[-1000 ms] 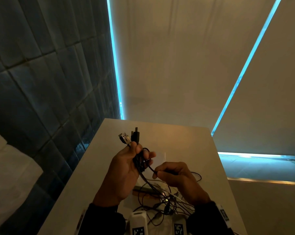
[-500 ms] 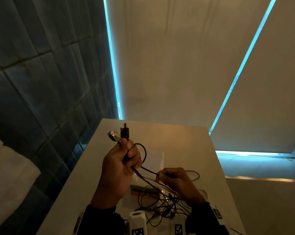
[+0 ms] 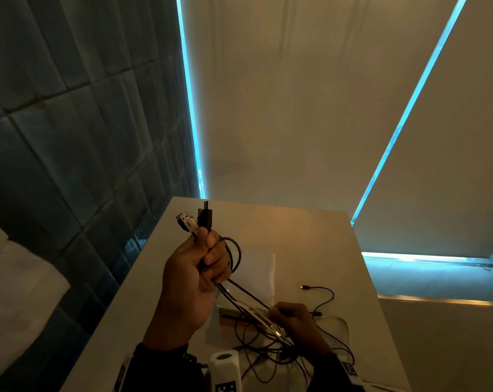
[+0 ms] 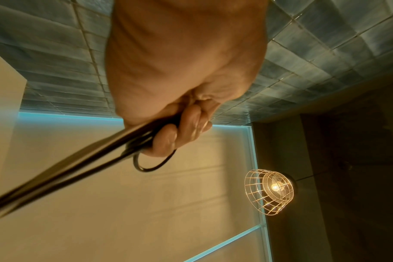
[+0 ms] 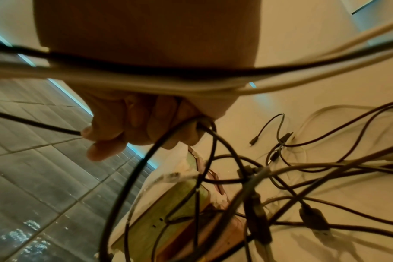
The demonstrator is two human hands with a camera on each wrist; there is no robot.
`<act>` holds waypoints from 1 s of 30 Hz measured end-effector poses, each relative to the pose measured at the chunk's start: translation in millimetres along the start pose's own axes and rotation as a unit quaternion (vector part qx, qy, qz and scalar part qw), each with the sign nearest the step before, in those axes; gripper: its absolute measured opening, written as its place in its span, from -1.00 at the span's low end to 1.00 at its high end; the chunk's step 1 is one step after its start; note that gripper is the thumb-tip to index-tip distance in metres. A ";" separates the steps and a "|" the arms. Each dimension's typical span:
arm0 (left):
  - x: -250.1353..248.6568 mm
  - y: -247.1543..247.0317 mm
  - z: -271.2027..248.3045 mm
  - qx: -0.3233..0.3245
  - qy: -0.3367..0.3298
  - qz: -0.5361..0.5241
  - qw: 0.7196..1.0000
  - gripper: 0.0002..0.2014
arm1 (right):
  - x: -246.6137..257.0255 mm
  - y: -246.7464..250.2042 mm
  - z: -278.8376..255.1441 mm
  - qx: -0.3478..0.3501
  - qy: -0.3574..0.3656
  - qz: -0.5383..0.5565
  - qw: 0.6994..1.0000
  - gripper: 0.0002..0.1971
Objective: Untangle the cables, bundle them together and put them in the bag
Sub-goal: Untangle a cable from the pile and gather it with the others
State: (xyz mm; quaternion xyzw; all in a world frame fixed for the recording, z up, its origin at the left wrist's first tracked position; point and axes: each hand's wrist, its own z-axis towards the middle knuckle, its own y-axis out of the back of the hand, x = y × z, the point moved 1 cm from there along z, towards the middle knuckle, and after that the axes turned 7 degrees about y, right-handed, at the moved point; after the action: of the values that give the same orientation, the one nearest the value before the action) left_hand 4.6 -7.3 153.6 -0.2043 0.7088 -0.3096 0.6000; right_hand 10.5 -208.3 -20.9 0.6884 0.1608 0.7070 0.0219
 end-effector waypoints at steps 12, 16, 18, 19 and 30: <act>-3.4 4.0 4.8 -0.053 0.048 0.039 0.997 -0.68 | 11.3 11.6 9.3 -0.127 -0.022 -0.007 0.992 -0.77; 5.0 0.8 5.7 -0.081 0.068 0.081 0.991 -0.68 | 74.2 23.4 11.3 -0.141 0.052 0.128 0.980 -0.80; 10.0 -0.4 6.7 -0.091 0.078 0.094 0.988 -0.69 | 102.5 24.9 9.3 -0.113 0.104 0.164 0.975 -0.81; 11.6 -0.8 7.5 -0.096 0.082 0.100 0.987 -0.70 | 114.2 24.9 7.7 -0.096 0.126 0.174 0.972 -0.81; 14.7 -5.7 8.2 -0.036 0.107 0.037 0.993 -0.70 | 147.7 7.5 -10.3 0.096 0.186 0.109 0.972 -0.81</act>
State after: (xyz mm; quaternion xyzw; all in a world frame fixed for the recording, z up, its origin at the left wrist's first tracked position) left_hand 9.3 -22.7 146.2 -0.1651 0.7863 -0.2817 0.5245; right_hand -5.8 -180.2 123.8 0.5573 0.1535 0.8018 -0.1518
